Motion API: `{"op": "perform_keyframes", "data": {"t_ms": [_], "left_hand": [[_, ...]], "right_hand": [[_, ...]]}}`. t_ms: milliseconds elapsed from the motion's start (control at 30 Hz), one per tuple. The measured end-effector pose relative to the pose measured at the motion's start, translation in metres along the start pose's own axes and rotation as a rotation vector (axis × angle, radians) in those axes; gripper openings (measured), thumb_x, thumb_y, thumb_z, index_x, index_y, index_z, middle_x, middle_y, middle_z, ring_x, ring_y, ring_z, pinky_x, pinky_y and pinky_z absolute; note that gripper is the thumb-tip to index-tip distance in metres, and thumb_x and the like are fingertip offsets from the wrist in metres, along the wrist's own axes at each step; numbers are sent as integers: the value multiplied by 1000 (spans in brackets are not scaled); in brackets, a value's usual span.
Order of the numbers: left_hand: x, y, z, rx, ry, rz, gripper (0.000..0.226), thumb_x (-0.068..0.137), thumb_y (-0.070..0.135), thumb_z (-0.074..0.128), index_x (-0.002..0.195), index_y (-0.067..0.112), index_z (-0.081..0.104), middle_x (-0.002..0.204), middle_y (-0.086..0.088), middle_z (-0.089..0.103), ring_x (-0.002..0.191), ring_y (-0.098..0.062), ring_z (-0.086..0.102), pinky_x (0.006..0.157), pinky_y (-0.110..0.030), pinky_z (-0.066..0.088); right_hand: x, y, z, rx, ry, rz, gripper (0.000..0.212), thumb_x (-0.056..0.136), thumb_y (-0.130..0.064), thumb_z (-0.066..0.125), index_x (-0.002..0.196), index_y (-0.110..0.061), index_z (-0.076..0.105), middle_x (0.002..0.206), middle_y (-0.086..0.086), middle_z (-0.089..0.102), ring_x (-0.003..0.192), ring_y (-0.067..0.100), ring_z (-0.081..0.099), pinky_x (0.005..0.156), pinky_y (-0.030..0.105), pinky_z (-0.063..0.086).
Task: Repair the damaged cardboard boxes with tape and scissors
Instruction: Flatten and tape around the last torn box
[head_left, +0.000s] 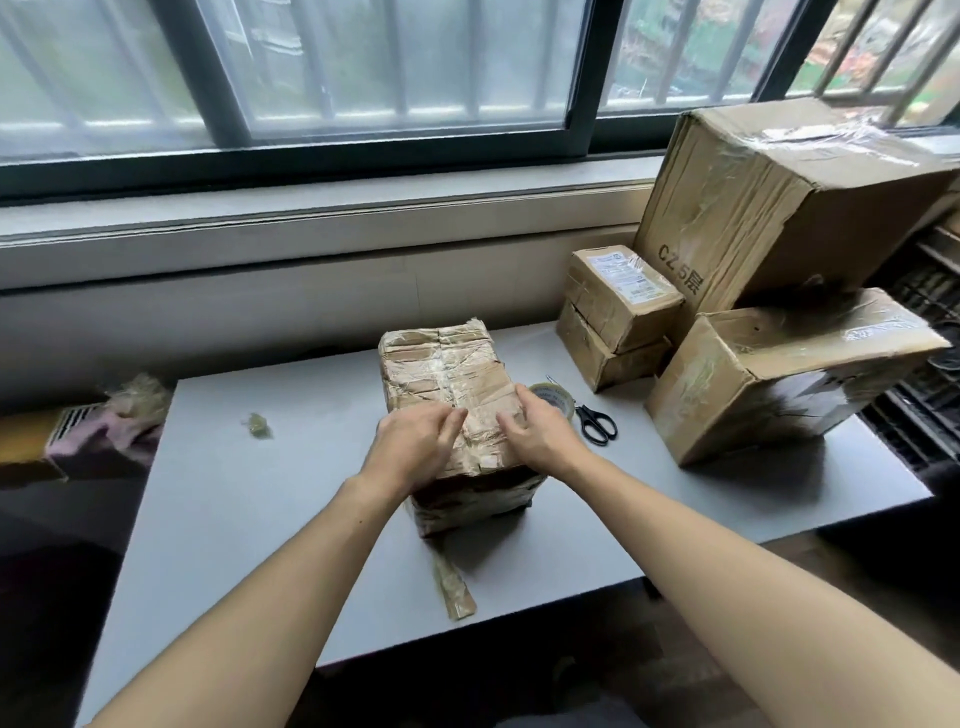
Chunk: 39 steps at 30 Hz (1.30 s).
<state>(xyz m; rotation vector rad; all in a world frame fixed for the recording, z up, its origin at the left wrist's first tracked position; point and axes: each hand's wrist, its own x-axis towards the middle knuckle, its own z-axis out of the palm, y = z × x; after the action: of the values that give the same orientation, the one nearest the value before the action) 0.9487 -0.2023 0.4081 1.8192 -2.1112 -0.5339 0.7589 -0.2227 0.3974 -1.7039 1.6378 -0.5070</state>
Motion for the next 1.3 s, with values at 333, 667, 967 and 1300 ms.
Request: {"op": "perform_keyframes", "data": {"t_ms": [333,667,967,1300], "left_hand": [[46,36,9,-76,92,94,22,99,29,54,108,17,70,106,-1,70,103,-21,61,93,-40,47],[65,46,15,-17,36,-72,21,98,27,57,113,18,68,111,3,67,108,-16,58,96,-33,45],[71,60,10,-58,-11,-210,30,98,27,55,126,18,62,118,3,64,107,-10,56,94,-23,41],[89,73,-23,-349,174,-198,48,99,27,57,143,10,46,136,-4,53,105,-8,56,96,-20,41]], "right_hand": [[42,56,-24,-108,50,53,26,95,-16,47,109,-9,67,111,10,70,106,28,61,91,35,47],[107,92,-1,-426,-268,-8,35,96,-16,53,128,-3,50,138,16,46,133,34,37,109,44,37],[119,90,1,-25,-89,-65,15,91,-11,50,104,-6,54,110,13,56,102,34,55,85,40,44],[80,-13,-71,632,160,-279,17,95,-9,59,108,-18,64,95,-2,67,83,4,59,74,9,43]]}}
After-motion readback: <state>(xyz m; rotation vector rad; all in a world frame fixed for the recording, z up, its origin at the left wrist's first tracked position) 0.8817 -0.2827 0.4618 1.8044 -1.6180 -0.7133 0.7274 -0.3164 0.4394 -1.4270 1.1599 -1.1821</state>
